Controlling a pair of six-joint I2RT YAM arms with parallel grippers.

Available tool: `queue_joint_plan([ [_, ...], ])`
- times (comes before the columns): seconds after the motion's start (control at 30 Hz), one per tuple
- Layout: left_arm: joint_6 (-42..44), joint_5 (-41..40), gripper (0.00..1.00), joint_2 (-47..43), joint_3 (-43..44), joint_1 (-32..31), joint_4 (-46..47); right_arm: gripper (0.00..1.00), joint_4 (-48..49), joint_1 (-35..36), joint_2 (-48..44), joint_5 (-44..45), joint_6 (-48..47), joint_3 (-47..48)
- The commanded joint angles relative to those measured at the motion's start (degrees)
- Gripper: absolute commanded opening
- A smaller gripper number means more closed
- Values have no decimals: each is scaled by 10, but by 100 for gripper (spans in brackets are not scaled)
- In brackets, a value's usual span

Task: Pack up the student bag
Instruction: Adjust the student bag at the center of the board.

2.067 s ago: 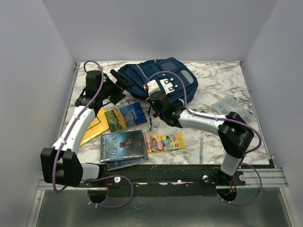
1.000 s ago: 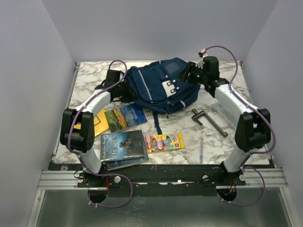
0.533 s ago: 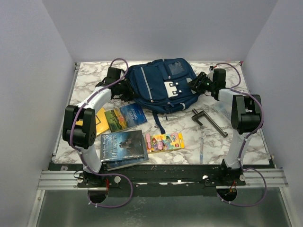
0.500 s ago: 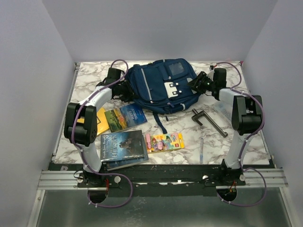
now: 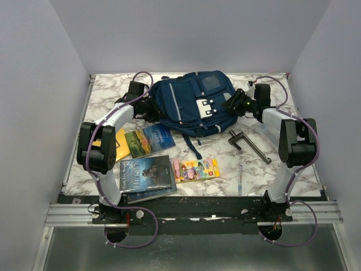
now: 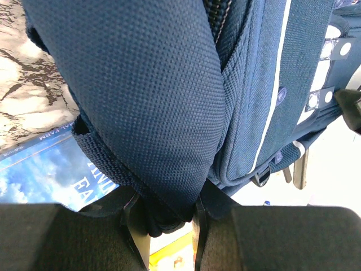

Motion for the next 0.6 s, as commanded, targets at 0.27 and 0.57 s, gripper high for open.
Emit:
queue_joint_plan([
  [0.27, 5, 35, 17, 2, 7, -19, 3, 52, 84, 37, 47, -75, 83, -35],
  [0.57, 10, 41, 17, 14, 13, -29, 3, 11, 59, 81, 16, 4, 26, 0],
])
